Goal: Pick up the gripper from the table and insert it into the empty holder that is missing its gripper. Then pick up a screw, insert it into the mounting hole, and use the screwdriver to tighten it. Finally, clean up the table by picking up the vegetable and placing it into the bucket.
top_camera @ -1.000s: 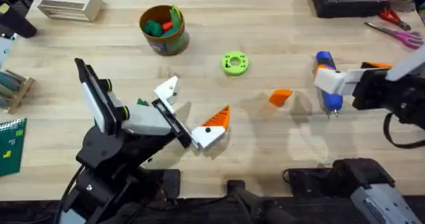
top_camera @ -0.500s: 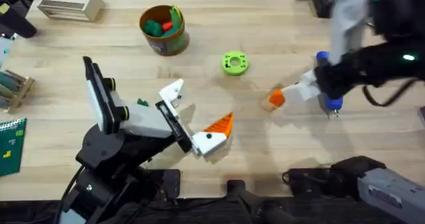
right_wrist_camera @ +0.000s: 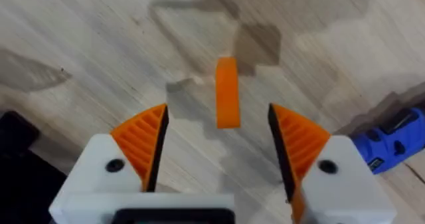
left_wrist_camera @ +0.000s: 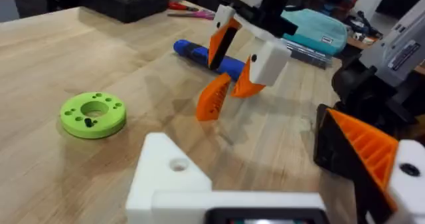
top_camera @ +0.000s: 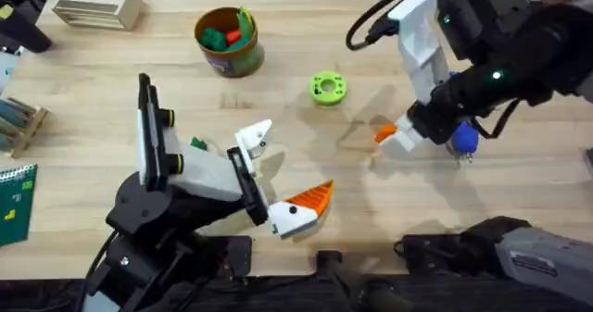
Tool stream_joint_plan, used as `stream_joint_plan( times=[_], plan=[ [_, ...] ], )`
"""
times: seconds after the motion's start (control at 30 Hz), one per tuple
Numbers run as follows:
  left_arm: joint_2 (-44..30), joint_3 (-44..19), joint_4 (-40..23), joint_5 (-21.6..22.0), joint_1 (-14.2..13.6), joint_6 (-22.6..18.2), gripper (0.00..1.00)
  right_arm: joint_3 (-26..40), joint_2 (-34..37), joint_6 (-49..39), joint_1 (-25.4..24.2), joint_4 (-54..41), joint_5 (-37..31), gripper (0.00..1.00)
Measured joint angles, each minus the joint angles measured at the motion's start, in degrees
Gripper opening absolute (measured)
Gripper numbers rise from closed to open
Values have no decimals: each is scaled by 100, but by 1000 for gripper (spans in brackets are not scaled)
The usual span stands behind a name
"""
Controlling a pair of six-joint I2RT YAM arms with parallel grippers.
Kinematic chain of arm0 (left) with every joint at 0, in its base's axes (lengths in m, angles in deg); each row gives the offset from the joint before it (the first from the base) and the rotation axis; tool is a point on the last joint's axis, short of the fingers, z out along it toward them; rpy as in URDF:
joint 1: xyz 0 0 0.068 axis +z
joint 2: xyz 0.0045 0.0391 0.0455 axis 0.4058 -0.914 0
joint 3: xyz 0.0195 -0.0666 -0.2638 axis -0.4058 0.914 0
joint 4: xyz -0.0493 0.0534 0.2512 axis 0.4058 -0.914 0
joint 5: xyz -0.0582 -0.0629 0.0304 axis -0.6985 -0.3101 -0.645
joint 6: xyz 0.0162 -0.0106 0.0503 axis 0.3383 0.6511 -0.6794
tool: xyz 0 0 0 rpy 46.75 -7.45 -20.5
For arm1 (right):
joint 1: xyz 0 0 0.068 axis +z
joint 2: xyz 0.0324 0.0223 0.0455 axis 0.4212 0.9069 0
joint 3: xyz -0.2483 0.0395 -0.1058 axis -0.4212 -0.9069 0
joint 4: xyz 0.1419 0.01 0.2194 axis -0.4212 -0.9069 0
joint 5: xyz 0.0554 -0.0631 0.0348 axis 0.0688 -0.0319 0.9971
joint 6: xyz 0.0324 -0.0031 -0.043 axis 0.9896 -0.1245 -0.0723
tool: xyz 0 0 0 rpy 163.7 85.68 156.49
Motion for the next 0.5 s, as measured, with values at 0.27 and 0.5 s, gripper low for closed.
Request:
stream_joint_plan(
  times=[0.27,0.5],
  plan=[
    [0,0,-1,-25,0,0,987,0,249,-110,0,167,-46,781],
    [0,0,-2,-34,0,0,987,0,454,-130,0,163,-60,751]
  ],
)
